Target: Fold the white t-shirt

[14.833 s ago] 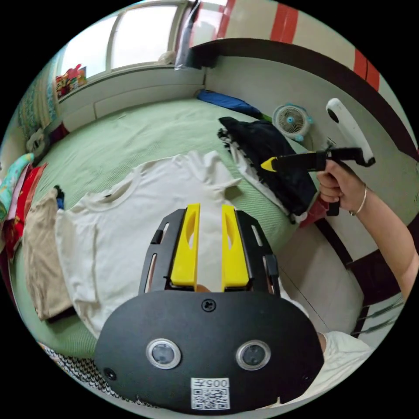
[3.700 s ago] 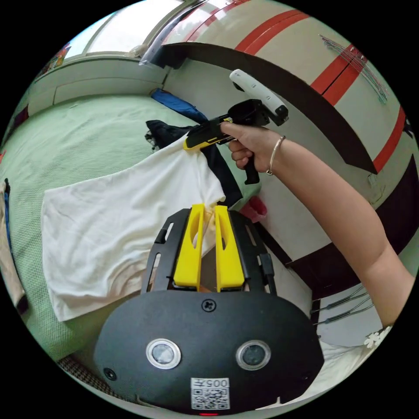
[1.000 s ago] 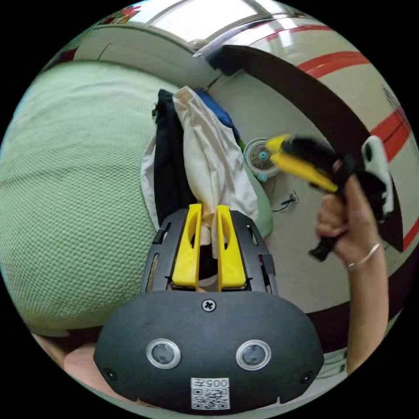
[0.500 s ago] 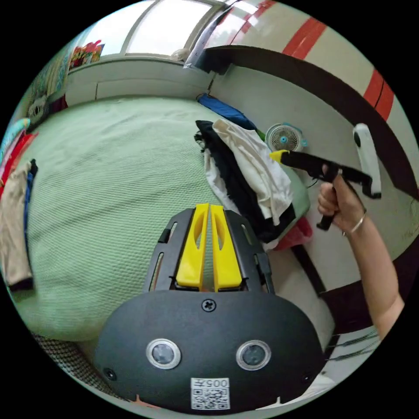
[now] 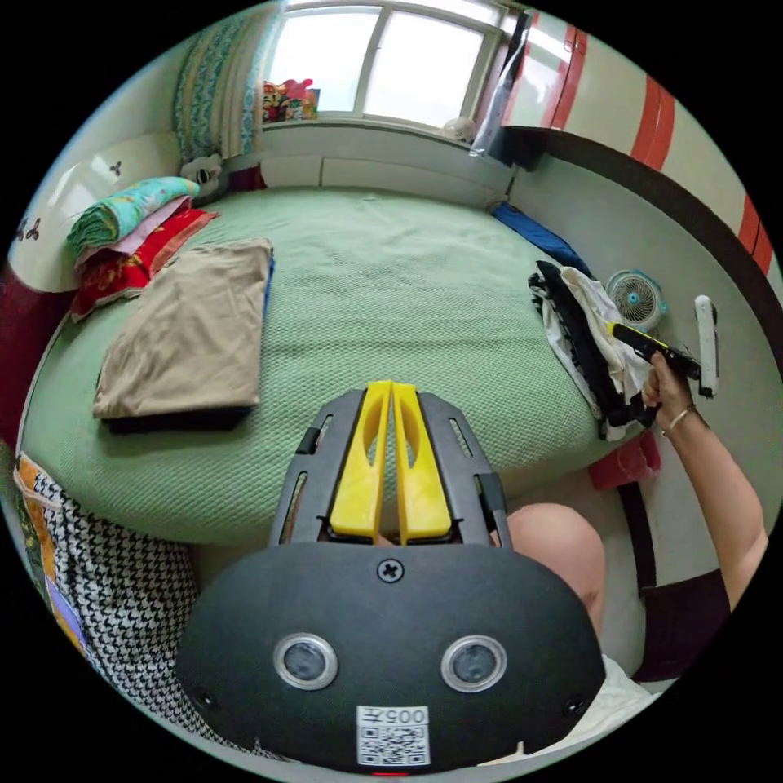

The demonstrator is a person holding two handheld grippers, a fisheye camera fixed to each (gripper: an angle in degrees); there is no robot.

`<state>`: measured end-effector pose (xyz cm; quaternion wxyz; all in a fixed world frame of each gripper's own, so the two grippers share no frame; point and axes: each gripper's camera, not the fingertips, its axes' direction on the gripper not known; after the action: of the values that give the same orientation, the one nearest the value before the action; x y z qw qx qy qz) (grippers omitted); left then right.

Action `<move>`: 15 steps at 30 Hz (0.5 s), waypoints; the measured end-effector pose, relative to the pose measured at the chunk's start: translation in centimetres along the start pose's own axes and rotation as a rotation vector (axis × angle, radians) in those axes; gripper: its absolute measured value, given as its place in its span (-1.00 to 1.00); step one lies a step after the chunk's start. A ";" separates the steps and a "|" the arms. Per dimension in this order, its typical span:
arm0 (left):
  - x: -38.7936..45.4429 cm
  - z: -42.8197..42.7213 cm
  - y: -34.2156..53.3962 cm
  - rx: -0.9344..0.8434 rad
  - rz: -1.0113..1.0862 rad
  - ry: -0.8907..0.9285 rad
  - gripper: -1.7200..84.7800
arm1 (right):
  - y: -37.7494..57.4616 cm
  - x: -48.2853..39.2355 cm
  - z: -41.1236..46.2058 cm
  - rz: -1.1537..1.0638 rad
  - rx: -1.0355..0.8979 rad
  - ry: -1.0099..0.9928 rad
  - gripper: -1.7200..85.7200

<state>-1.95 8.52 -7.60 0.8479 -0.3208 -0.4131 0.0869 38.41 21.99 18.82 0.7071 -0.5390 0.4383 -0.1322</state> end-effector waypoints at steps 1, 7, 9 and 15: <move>-0.6 -1.4 0.6 0.011 -0.003 -0.017 -0.97 | 0.9 -0.7 -1.2 0.001 0.037 -0.054 -0.96; -4.6 -8.8 3.9 0.025 -0.054 -0.102 -0.97 | 5.9 -9.9 -5.9 -0.158 0.146 -0.278 -0.98; -5.7 -11.1 4.6 0.020 -0.066 -0.148 -0.97 | 7.5 -13.6 -7.5 -0.182 0.174 -0.324 -0.98; -9.3 -19.1 5.9 0.096 -0.110 -0.227 -0.97 | 13.7 -20.1 -9.8 -0.147 0.222 -0.466 -0.98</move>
<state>7.17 0.24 -25.85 0.8134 -0.2450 -0.5188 0.0959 15.40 34.18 16.00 0.8320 -0.5047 0.2062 -0.1029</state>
